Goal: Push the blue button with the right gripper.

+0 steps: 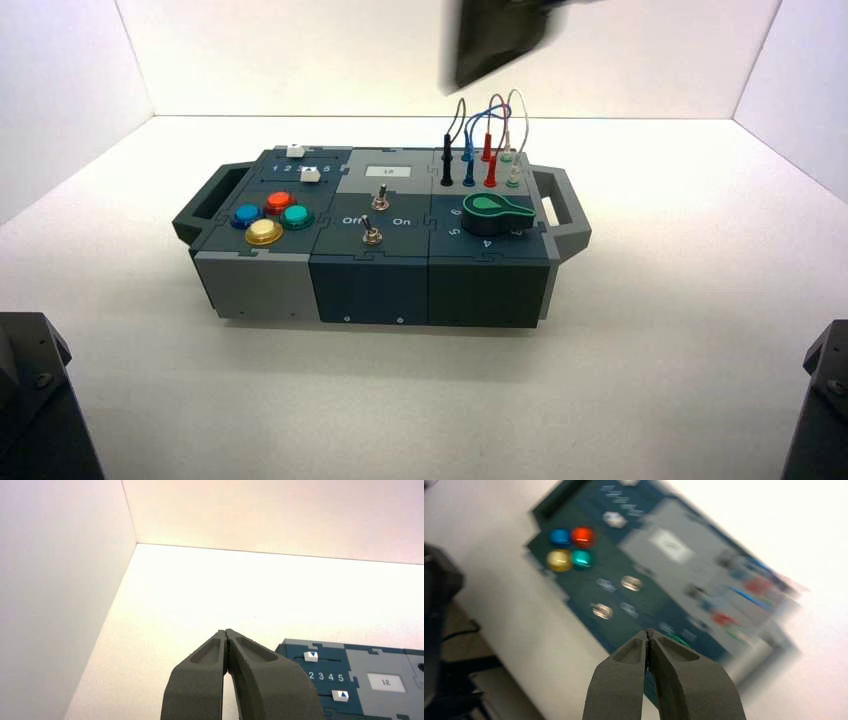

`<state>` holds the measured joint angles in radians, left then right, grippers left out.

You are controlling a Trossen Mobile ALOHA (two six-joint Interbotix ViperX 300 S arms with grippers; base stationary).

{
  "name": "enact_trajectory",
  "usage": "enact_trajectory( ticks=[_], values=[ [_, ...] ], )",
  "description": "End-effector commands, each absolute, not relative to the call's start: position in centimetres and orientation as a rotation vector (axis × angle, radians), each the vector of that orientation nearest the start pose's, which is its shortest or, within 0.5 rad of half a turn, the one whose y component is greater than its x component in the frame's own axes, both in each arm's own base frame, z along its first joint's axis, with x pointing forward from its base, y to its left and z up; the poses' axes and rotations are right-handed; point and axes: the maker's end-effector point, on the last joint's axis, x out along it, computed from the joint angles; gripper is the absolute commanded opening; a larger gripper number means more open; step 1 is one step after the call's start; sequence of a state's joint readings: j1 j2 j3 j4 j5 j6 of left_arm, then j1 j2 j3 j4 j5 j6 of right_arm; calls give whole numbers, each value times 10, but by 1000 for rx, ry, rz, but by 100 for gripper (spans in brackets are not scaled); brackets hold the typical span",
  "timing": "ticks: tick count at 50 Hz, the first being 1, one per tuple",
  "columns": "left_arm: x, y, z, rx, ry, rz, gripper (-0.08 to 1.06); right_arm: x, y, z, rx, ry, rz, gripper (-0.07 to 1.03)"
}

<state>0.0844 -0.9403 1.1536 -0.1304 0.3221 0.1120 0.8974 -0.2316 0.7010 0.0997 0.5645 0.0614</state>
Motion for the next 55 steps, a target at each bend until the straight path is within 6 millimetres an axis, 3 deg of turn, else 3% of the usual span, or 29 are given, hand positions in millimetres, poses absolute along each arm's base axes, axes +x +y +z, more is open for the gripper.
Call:
enact_trajectory(
  ticks=[1,6,15,23,55],
  values=[
    [243,16,213,-42,498,54,-3,209,332,147,-363,1033,864,-2],
    [243,16,212,-43,501,57,-3,208,361,137,-410,1060,895,-2],
    [242,18,213,-45,499,66,-3,215,394,124,-468,1127,907,-2],
    [242,22,214,-49,497,82,-3,212,419,123,-508,1140,938,-2],
    [239,38,214,-70,498,145,-3,225,454,97,-553,1223,931,-2]
  ],
)
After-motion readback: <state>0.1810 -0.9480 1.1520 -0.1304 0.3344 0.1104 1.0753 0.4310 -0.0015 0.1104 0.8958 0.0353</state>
